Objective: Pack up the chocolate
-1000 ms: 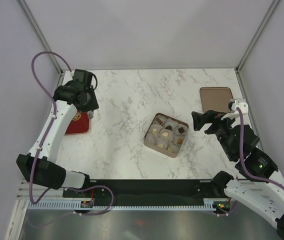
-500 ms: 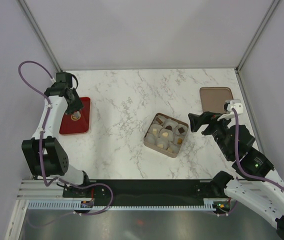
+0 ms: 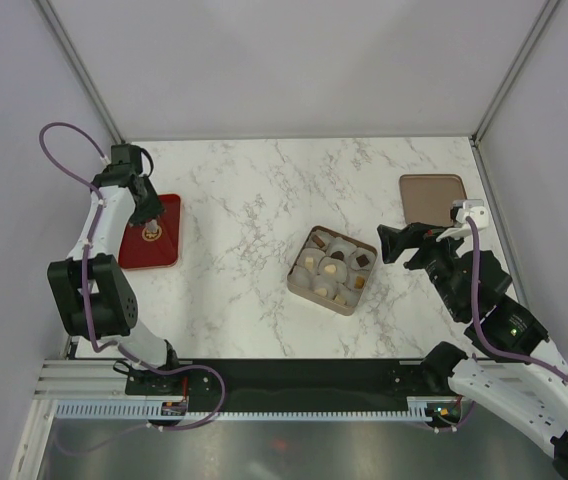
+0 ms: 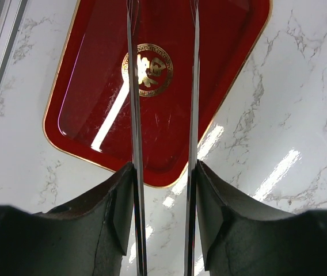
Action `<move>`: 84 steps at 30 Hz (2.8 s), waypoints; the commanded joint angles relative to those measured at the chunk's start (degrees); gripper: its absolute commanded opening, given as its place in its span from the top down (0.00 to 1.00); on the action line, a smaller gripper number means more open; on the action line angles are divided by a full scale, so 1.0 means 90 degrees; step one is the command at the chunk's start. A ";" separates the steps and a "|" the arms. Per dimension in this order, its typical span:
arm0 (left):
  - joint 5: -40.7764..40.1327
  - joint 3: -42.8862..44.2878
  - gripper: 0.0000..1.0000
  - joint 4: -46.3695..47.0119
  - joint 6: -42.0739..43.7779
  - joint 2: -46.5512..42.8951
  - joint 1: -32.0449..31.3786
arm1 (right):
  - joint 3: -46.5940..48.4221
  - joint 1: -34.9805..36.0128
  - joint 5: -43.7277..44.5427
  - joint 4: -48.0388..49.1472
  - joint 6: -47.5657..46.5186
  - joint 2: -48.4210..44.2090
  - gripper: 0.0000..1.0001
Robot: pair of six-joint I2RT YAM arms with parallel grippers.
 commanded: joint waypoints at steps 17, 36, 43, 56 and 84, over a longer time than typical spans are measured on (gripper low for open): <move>0.0163 0.0123 0.48 0.0685 0.0272 0.0424 0.0247 | -0.0019 -0.0018 0.0197 0.0238 -0.0109 -0.0039 0.05; 0.0504 0.0045 0.53 0.0753 0.0399 0.0503 0.0404 | -0.0029 -0.0009 0.0207 0.0247 -0.0109 -0.0088 0.05; 0.0671 0.0025 0.58 0.0344 0.0390 0.0327 0.0404 | -0.0019 -0.0009 0.0168 0.0218 -0.0079 -0.0107 0.05; 0.0700 0.0035 0.61 -0.0370 0.0282 -0.0093 0.0394 | 0.0029 -0.0009 0.0109 0.0169 -0.0021 -0.0127 0.05; 0.0231 0.0113 0.51 0.0567 0.0517 0.0287 0.0404 | 0.0108 -0.0009 0.0129 0.0179 -0.0060 -0.0078 0.05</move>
